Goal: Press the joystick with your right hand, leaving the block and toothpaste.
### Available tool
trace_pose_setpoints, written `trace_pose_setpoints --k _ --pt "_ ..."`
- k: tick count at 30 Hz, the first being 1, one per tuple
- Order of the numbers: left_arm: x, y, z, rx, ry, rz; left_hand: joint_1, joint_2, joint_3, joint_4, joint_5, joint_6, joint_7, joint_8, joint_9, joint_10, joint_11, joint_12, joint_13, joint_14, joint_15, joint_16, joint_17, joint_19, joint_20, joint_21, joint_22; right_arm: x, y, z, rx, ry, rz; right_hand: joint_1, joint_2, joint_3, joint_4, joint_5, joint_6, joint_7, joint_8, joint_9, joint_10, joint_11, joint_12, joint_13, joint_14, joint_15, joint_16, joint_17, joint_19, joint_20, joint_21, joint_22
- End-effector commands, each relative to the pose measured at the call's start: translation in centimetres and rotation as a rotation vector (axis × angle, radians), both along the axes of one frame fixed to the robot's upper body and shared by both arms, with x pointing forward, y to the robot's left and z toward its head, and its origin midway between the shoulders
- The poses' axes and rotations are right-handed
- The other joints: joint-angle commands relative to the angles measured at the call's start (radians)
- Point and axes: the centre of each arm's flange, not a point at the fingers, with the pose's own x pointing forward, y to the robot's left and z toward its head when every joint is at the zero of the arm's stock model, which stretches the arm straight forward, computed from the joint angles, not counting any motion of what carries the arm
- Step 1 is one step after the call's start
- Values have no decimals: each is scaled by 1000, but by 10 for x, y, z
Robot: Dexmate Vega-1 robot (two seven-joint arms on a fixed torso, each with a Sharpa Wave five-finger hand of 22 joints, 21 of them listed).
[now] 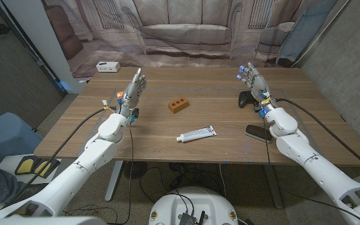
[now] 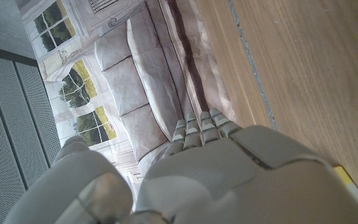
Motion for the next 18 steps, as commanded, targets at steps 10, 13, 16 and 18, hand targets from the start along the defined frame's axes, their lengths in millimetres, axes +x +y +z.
trace_pose_setpoints --k 10,13,16,18 --pt "-5 -2 2 16 -2 0 8 8 2 -8 -8 13 2 3 3 14 -1 7 1 9 -1 2 3 8 -11 3 3 -16 -15 4 -40 -36 -75 8 4 1 -11 3 4 27 -3 2 13 10 1 3 11 1 3 -2 16 3 -10 6" --pt "-9 -1 3 23 -4 10 8 9 2 -8 -8 14 1 3 3 13 -2 6 0 11 -1 2 3 10 -11 3 3 -18 -18 6 -38 -48 -84 9 5 1 -11 3 6 28 -3 2 13 9 1 3 12 0 2 -2 18 2 -10 6" --pt "-12 0 5 36 -5 16 9 10 3 -9 -9 16 0 2 3 16 -2 6 0 12 -2 2 3 12 -12 3 3 -19 -20 7 -52 -60 -93 9 5 1 -12 3 7 27 -3 2 14 10 1 3 12 0 2 -2 19 1 -11 6" --pt "-14 1 6 44 -3 17 10 10 3 -10 -9 16 0 2 3 17 -1 6 0 12 -3 1 3 13 -12 3 3 -20 -22 8 -63 -67 -103 10 5 1 -12 3 8 26 -3 2 15 9 1 3 12 0 2 -2 19 1 -11 6"
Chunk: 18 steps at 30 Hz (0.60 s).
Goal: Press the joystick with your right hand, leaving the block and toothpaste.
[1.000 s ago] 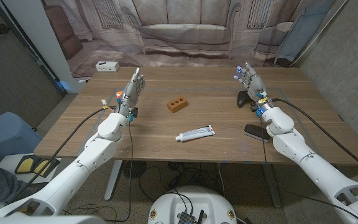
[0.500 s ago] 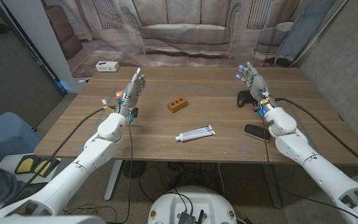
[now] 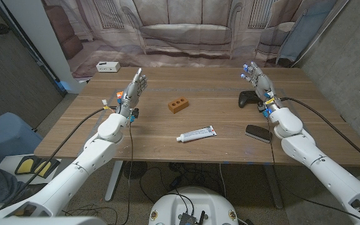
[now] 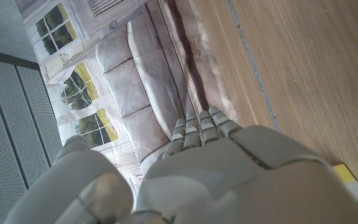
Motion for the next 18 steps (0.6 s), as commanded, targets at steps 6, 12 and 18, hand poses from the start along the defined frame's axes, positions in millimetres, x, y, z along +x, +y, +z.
trace_pose_setpoints --k 6,12,18 --pt "-12 1 8 51 -9 4 4 5 2 -10 -2 6 3 0 3 7 0 5 0 8 3 0 3 7 -5 1 3 -10 -10 7 -51 -47 -61 11 6 2 -8 3 7 5 -1 2 8 1 0 3 8 6 1 2 10 1 -2 6" --pt "-12 0 8 63 -4 -6 6 6 2 -11 -3 8 1 0 3 9 0 5 0 9 2 -1 3 7 -4 0 3 -13 -8 8 -83 -52 -98 12 6 2 -9 3 8 4 -2 2 7 -2 -1 3 9 5 1 2 11 2 -5 6" --pt "-16 3 6 41 -17 9 8 9 2 -13 -4 28 0 4 3 24 0 9 -1 23 4 2 3 15 -1 1 3 -15 -9 9 -98 -61 -117 13 7 2 -10 3 9 2 -2 2 9 -2 -2 3 10 5 0 1 12 2 -7 6"
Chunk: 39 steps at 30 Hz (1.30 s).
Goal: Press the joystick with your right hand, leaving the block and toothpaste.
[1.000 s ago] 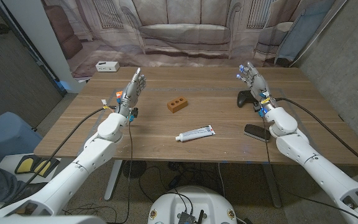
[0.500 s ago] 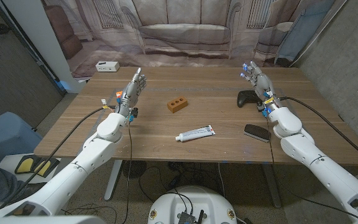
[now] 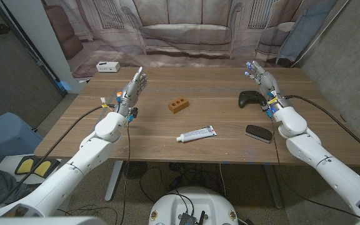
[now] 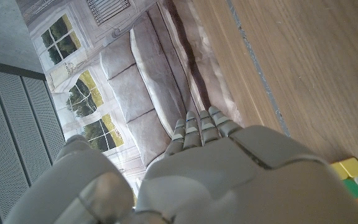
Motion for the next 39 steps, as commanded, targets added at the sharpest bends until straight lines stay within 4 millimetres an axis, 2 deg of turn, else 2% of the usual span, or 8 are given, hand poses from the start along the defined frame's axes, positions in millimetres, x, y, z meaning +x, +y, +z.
trace_pose_setpoints --k 1,13,22,39 --pt "-6 4 -1 -1 -5 14 9 10 1 -6 -5 25 4 4 3 28 -1 10 -1 20 3 2 3 17 3 1 3 -5 -2 3 -43 -17 -55 10 3 2 -10 3 9 0 -2 2 9 -2 -2 2 6 1 0 1 12 2 -3 6" --pt "-14 11 3 57 1 23 12 13 1 -8 -6 28 6 1 3 30 1 8 -1 27 3 1 3 20 4 0 3 -7 -3 7 -79 -28 -97 11 6 1 -12 3 34 -2 5 2 8 -10 -5 3 7 0 -2 1 13 3 -10 6" --pt "-13 7 4 61 -10 6 13 15 2 -9 -7 26 7 -2 4 30 0 7 -1 25 4 -1 3 18 6 -3 3 -10 -4 10 -114 -32 -151 12 7 1 -13 2 28 -7 1 3 4 -16 -8 3 6 0 -4 1 14 3 -14 6" --pt "-12 5 -6 59 -4 -7 16 19 2 -12 -9 28 5 -5 4 33 3 5 -1 26 4 -4 3 17 7 -6 3 -15 -7 16 -185 -47 -260 15 10 2 -15 2 30 -12 -1 3 4 -16 -10 3 7 -2 -5 0 16 3 -19 6"
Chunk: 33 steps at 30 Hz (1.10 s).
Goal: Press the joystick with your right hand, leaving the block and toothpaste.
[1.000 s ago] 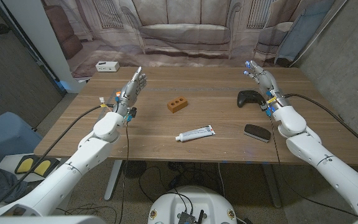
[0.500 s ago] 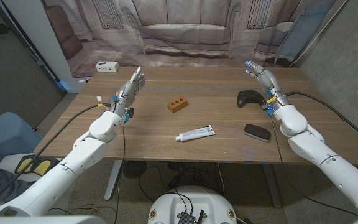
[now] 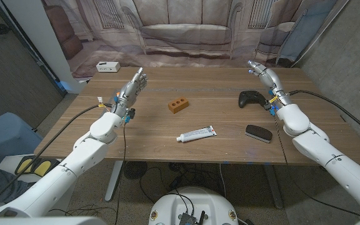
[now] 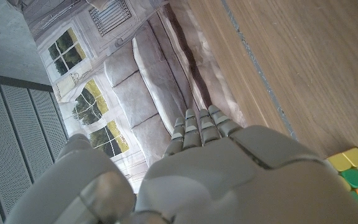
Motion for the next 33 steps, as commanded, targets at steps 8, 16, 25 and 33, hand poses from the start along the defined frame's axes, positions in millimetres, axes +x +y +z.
trace_pose_setpoints --k 8,16,25,33 --pt "-2 1 -7 -9 -2 0 7 10 1 -7 -3 12 2 -5 4 5 -3 -5 3 9 4 -5 3 0 4 -3 3 -3 -3 7 -83 -13 -103 11 6 1 -8 2 5 -6 -2 3 0 -14 -6 3 7 -2 -1 0 11 -3 -9 1" --pt "-5 2 -8 -10 -7 9 8 11 1 -8 -4 12 3 -7 4 6 -4 -6 3 8 3 -6 3 -2 5 -6 3 -7 -5 8 -116 -35 -171 15 10 3 -10 2 15 -12 0 3 -3 -24 -7 3 11 -9 -1 0 10 -5 -13 1" --pt "-7 2 -8 -20 -14 12 8 12 0 -9 -5 17 7 -7 4 8 0 -7 3 10 5 -7 3 -1 5 -6 4 -11 -5 8 -156 -59 -224 19 12 4 -12 2 16 -14 -1 3 -3 -30 -8 3 12 -9 -2 -1 12 -5 -15 1" --pt "-7 -1 -9 -20 -18 6 8 12 -1 -10 -6 18 7 -8 4 9 -1 -8 3 10 4 -7 3 -3 7 -8 4 -15 -4 10 -208 -77 -288 22 14 5 -14 2 19 -18 -1 3 -4 -30 -9 3 13 -10 -2 -1 14 -5 -17 1"
